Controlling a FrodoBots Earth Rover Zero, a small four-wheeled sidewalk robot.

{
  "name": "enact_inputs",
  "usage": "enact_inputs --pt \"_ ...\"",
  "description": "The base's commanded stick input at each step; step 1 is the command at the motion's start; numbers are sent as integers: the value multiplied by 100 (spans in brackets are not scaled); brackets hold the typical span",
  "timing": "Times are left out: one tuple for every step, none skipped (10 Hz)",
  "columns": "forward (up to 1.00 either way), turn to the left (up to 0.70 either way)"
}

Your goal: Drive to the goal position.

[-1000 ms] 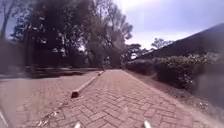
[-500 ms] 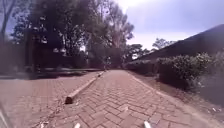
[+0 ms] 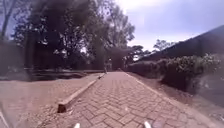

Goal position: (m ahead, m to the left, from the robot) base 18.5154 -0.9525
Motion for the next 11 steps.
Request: enact_inputs --pt "70 0" --pt "70 0" --pt "70 0" --pt "70 0" --pt "70 0" --pt "70 0" --pt "70 0" --pt "70 0" --pt "70 0" --pt "70 0" --pt "70 0"
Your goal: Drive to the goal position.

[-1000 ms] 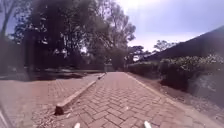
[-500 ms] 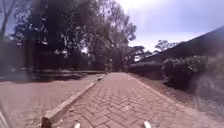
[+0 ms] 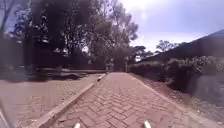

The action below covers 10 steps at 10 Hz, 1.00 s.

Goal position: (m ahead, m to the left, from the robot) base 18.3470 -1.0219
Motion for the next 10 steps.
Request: enact_inputs --pt "70 0" --pt "70 0" --pt "70 0" --pt "70 0" --pt "70 0" --pt "70 0" --pt "70 0" --pt "70 0" --pt "70 0" --pt "70 0"
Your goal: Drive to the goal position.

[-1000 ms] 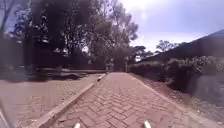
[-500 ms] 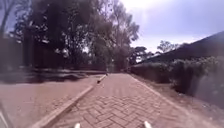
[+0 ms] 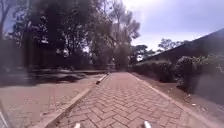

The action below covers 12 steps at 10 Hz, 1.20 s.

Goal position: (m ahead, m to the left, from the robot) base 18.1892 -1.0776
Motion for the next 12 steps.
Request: enact_inputs --pt "70 0" --pt "70 -10" --pt "70 -25" --pt "70 -35" --pt "70 -35" --pt "70 -35" --pt "70 -35" --pt "70 -8" --pt "70 -4" --pt "70 0" --pt "70 0" --pt "70 0"
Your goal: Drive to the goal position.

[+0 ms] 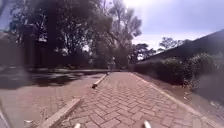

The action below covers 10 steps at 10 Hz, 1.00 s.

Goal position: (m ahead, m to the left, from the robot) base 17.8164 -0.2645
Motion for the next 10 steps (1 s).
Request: enact_inputs --pt "70 0" --pt "70 0" --pt "70 0" --pt "70 0" --pt "70 -13" --pt "70 -30" --pt "70 -35" --pt "70 -35" --pt "70 0" --pt "70 0"
